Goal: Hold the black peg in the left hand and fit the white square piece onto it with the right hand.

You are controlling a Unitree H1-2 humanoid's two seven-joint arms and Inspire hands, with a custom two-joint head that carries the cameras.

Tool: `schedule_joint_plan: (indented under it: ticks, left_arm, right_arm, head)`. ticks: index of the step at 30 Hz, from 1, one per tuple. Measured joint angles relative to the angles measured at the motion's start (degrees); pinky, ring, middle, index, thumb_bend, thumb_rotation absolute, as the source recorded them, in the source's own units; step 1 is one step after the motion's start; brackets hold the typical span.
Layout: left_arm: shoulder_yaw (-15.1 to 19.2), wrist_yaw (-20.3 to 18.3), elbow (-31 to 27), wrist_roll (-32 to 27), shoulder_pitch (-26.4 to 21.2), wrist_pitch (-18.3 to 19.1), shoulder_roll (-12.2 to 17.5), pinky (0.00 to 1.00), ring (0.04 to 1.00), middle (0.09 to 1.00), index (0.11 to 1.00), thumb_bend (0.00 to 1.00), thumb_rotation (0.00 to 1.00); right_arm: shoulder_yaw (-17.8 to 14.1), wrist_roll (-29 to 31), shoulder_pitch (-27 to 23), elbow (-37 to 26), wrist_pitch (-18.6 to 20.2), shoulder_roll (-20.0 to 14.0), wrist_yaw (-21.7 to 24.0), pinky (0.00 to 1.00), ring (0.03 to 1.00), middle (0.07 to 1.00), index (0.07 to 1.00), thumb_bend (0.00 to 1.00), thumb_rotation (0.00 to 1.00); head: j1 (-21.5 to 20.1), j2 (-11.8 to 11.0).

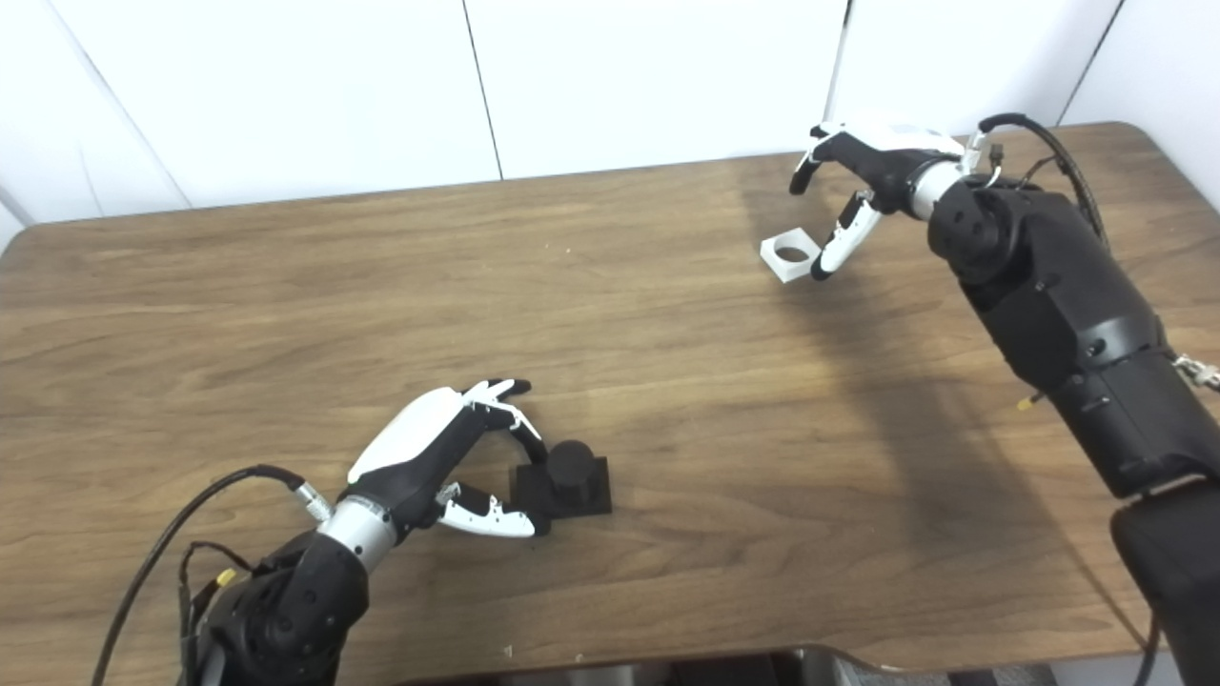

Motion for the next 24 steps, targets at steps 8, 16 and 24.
schedule_joint_plan:
  ticks: [8, 16, 24]
  left_arm:
    - [0.20, 0.25, -0.03, 0.74, 0.01, -0.07, -0.46, 0.98, 1.000, 0.955, 0.494, 0.49, 0.08]
    - [1.05, 0.36, -0.02, -0.35, 0.03, -0.14, -0.47, 0.96, 1.000, 0.958, 0.494, 0.49, 0.08]
    - [1.16, 0.82, 0.00, -0.44, 0.05, -0.16, -0.91, 0.99, 1.000, 0.960, 0.493, 0.49, 0.08]
  right_arm:
    - [0.44, -0.41, -0.38, 2.23, -2.12, 0.06, 0.00, 1.00, 1.000, 0.966, 0.694, 0.88, 0.10]
    - [1.34, -1.78, -1.43, 4.20, -3.49, 0.56, 0.15, 0.96, 0.991, 0.946, 0.679, 0.88, 0.09]
    - [1.51, -2.54, -3.39, 5.47, -3.92, 1.41, 0.62, 0.94, 0.983, 0.945, 0.689, 0.87, 0.10]
  head:
    - [0.09, -0.26]
    - [-0.09, 0.09]
    - [0.18, -0.52]
